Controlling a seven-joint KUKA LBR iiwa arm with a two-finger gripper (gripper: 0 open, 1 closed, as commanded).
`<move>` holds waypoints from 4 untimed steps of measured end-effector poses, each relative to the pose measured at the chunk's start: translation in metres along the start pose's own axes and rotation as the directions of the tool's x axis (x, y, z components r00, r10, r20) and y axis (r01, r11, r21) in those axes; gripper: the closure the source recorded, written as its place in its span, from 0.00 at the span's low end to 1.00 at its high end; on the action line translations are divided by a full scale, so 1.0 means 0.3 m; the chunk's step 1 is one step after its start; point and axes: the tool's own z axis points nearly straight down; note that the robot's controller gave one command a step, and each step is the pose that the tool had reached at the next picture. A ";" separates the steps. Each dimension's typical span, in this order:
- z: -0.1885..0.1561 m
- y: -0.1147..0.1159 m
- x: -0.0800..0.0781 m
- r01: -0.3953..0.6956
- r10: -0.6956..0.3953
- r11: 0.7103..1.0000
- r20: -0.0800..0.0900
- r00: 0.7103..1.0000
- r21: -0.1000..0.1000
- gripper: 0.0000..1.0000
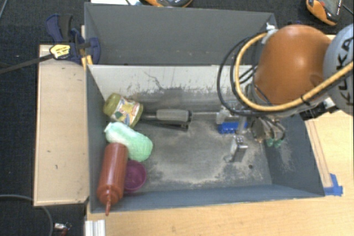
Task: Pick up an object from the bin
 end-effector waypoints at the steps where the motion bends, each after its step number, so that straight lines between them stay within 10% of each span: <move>1: -0.013 -0.001 -0.005 -0.002 0.002 1.000 0.009 1.000 0.000 0.00; 2: 0.458 -0.384 -0.199 0.087 -0.087 0.996 0.014 0.996 0.003 0.00; 3: 0.270 -0.309 -0.215 -0.109 0.110 0.994 0.024 0.994 -0.006 0.00; 4: 0.476 -0.625 -0.303 0.251 -0.251 0.968 0.016 0.968 0.009 0.00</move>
Offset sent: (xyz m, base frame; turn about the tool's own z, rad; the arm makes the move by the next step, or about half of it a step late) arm 0.0695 -0.1391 -0.1723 -0.1061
